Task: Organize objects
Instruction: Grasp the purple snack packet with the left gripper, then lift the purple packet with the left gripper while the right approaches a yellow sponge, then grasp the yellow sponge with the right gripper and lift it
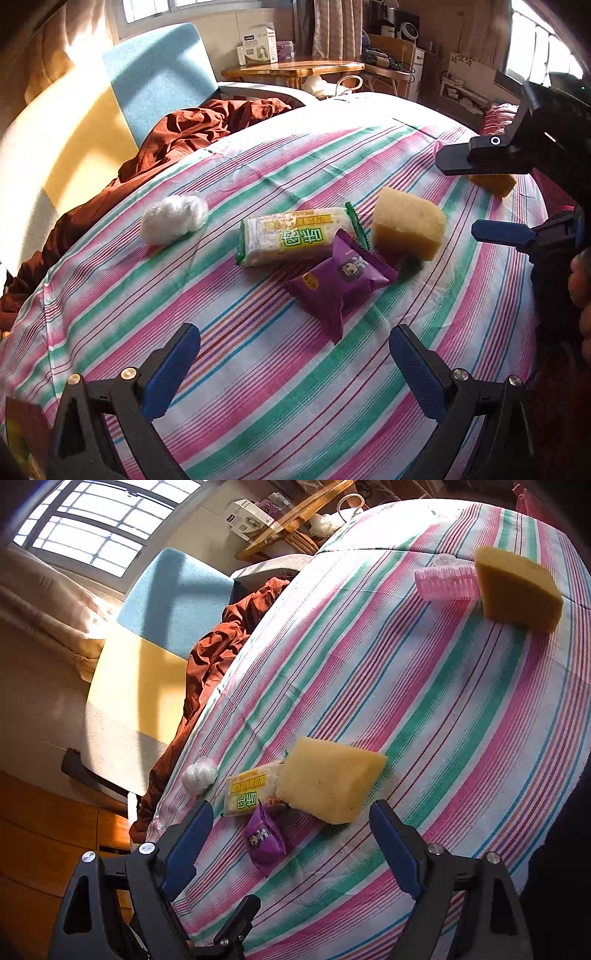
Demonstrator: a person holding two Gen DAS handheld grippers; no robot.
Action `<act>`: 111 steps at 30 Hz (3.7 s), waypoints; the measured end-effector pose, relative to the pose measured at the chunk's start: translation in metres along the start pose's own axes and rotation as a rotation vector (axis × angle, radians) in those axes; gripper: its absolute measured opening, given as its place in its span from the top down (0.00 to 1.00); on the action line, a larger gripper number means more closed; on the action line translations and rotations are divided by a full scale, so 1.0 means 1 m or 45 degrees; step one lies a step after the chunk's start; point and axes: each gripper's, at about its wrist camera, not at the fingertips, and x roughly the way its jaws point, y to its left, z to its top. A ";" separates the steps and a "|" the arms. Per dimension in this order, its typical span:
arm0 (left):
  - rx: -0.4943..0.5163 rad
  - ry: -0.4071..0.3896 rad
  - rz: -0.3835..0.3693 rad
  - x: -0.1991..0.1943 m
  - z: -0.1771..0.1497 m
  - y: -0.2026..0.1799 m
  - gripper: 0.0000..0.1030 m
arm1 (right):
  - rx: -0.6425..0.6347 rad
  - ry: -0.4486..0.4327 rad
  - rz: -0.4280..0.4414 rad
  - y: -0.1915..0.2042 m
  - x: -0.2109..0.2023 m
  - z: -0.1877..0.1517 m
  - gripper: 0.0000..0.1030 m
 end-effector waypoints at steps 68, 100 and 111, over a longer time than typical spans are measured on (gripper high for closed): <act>-0.461 -0.228 0.028 -0.026 -0.120 0.026 0.62 | -0.897 0.374 -0.715 0.057 0.090 -0.043 0.40; -0.450 -0.214 0.136 -0.036 -0.128 0.019 0.64 | -0.895 0.411 -0.538 0.028 0.080 -0.049 0.40; -0.464 -0.178 0.210 -0.052 -0.140 0.013 0.64 | -0.890 0.415 -0.532 0.012 0.074 -0.038 0.40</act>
